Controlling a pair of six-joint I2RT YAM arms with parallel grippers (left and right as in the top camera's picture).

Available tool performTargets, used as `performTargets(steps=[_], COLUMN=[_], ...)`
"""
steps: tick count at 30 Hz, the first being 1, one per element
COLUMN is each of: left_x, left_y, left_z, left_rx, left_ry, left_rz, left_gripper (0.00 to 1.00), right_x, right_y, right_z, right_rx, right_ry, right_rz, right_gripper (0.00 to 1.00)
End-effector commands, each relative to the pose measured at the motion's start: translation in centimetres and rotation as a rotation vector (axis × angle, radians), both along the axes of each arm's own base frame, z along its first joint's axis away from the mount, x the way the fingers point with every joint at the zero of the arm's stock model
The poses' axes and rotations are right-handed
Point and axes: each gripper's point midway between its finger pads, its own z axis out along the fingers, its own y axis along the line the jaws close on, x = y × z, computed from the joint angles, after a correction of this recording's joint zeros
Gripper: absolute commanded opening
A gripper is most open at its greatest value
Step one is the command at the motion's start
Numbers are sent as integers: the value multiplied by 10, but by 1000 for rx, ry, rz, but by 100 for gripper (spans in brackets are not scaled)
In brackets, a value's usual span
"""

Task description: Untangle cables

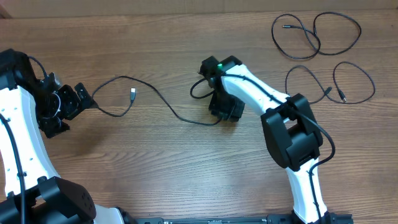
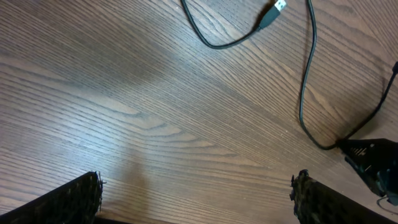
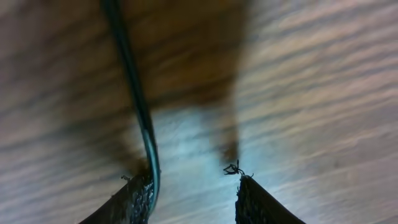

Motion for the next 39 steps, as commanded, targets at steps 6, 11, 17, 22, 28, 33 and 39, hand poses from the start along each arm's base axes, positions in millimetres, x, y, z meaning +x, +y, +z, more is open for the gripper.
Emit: performTargets(steps=[6,11,17,22,28,33,39], left_x=[1,1,-1,-3,2,5,8], left_y=[-1,-1,-4,-7,-31,-59,-80], left_z=[-3,-4,-6,-15,-25,-30,-34], left_rx=[0,-1,-9,-25,-74,-100,-46], left_ry=[10,11,18,34,16,24,52], left_rz=[-1,-1,-7,-11,-118,-187,-238], left_gripper=[99,100,100,100,100,100,100], right_x=[-7,-8,-4,3,5,1,2], right_y=[-5,-18,-51,-60,-77,-78,-71], right_z=[-10,-6,27,79,126,132,131], right_rx=[-22,-63,-131,-77,-75,-68,-33], right_ry=[17,26,-8,-115,-233,-232,-231], right_rz=[30,8,-34,-53,-51,-51,-53], right_gripper=[13,4,4,4,69,100,100])
